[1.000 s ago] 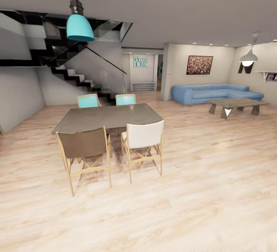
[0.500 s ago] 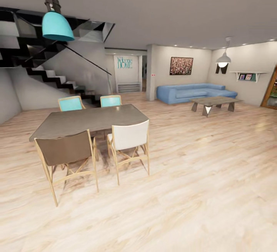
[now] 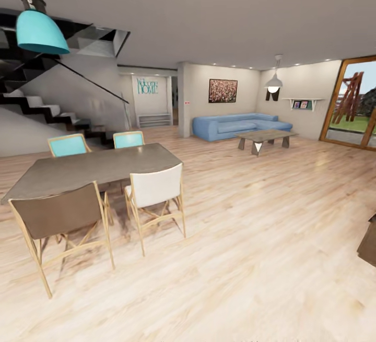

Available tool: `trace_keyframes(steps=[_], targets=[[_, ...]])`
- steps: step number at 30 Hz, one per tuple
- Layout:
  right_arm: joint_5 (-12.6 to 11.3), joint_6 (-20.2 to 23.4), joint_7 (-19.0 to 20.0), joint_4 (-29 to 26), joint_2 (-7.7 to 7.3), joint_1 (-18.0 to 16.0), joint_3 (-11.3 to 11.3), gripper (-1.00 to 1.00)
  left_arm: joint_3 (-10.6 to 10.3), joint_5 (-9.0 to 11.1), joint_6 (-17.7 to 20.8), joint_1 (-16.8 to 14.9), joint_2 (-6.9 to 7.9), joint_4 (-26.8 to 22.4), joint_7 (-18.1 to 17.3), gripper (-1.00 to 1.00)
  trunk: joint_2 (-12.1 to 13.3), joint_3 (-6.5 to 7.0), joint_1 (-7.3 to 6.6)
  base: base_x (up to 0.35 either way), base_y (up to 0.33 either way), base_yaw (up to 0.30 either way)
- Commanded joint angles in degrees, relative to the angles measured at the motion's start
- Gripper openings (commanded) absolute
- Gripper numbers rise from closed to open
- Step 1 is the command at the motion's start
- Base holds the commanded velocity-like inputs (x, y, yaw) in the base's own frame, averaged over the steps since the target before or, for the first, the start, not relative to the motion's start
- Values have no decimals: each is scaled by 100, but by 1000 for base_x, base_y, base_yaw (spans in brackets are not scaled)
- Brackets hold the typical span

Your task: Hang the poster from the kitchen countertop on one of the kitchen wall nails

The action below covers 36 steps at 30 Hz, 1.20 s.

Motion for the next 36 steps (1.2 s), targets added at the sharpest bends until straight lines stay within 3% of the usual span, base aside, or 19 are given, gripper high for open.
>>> trace_keyframes(steps=[1,10,36], targets=[[-2,-19,-5,5,1,-4,-5,100,1,0,-9,2,1,-4,-3,100,-3,-3,0,-34,24,-219],[-2,-19,-10,5,1,-4,-9,100,-12,2,-9,2,0,125,-3,100,-3,2,0,-164,136,-79],[-2,-19,-7,5,1,-4,-1,100,-8,0,-9,2,1,132,-3,100,-3,66,0,-6,5,-260]])
